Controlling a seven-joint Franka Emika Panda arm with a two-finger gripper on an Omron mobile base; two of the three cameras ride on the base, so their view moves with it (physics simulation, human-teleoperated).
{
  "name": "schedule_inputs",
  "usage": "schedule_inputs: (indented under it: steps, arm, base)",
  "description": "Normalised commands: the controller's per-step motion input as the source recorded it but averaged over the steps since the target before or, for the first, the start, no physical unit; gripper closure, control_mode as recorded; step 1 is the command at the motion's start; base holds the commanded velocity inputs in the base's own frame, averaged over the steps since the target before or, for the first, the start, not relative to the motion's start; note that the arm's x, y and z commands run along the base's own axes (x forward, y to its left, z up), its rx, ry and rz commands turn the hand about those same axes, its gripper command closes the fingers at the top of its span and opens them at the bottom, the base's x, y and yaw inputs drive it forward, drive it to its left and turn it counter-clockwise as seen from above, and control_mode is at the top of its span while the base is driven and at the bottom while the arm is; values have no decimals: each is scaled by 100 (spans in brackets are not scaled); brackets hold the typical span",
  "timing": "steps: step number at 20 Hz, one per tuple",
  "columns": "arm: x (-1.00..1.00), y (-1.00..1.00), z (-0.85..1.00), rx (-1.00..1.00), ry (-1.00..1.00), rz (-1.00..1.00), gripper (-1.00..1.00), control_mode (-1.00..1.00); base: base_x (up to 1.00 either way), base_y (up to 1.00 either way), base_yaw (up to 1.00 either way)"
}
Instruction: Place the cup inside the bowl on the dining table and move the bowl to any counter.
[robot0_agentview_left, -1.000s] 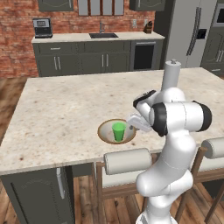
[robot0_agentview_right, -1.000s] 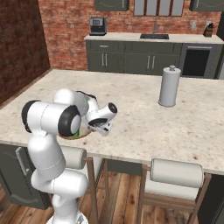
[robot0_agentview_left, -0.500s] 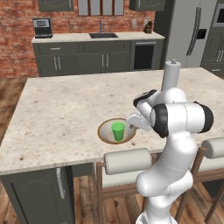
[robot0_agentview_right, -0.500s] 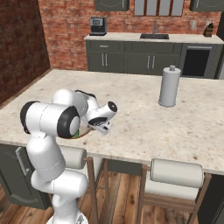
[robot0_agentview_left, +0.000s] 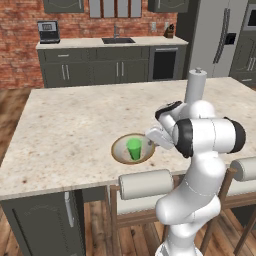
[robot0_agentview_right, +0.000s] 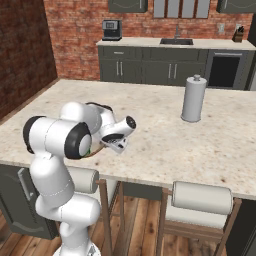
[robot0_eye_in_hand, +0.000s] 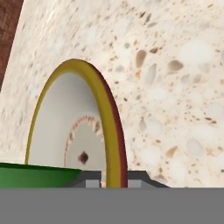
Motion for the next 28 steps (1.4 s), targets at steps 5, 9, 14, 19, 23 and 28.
schedule_inputs:
  steps: [5,9,14,19,23,28]
  arm:
    - [0,0,9,12,0,0,100,-100]
    - [0,0,9,12,0,0,100,-100]
    - [0,-5,3,11,0,0,100,-100]
    - [-2,-3,8,8,0,0,100,-100]
    - [-19,0,22,1,0,0,100,-100]
    - [-16,0,53,0,7,0,100,-100]
  base:
    - [0,0,0]
    - [0,0,0]
    - [0,0,0]
    - [0,0,0]
    - [0,0,0]
    - [0,0,0]
